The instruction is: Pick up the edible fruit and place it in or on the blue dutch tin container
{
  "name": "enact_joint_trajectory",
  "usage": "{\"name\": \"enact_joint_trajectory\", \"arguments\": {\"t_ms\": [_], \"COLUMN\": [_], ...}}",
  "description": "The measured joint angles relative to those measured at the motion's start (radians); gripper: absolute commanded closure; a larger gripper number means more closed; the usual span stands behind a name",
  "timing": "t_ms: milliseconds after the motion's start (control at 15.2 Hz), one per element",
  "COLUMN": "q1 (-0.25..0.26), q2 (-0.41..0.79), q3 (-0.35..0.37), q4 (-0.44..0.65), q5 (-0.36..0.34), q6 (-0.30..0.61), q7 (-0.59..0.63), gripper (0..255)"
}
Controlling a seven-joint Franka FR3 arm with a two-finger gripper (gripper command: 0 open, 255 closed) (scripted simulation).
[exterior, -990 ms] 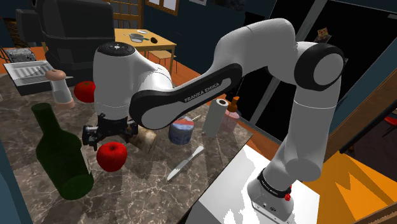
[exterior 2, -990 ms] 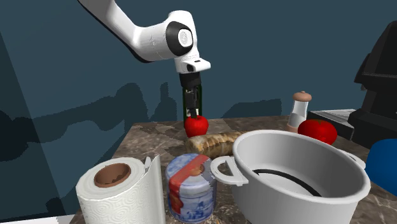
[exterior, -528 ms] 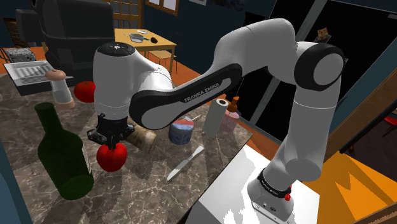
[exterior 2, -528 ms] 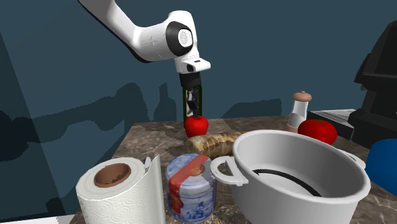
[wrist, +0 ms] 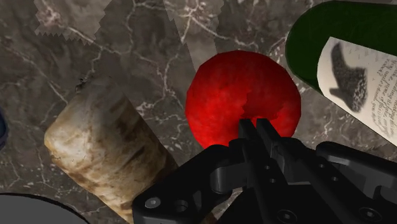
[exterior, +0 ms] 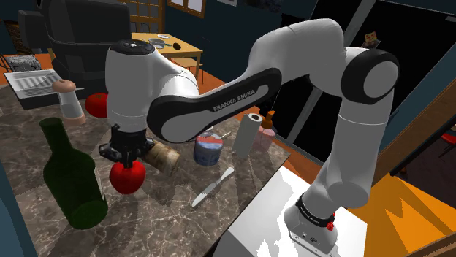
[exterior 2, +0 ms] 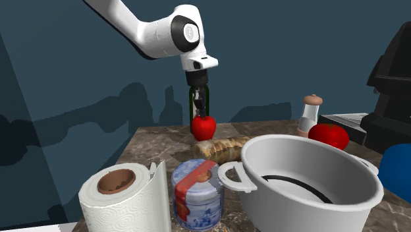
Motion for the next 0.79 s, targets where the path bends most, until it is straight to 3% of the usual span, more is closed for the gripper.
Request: {"name": "enact_joint_trajectory", "arguments": {"t_ms": [792], "q1": [-0.011], "q2": [-0.052], "q3": [0.023], "q4": [0.096], "q5": [0.054], "q6": [-0.135], "q7": [-0.043], "gripper": [255]}}
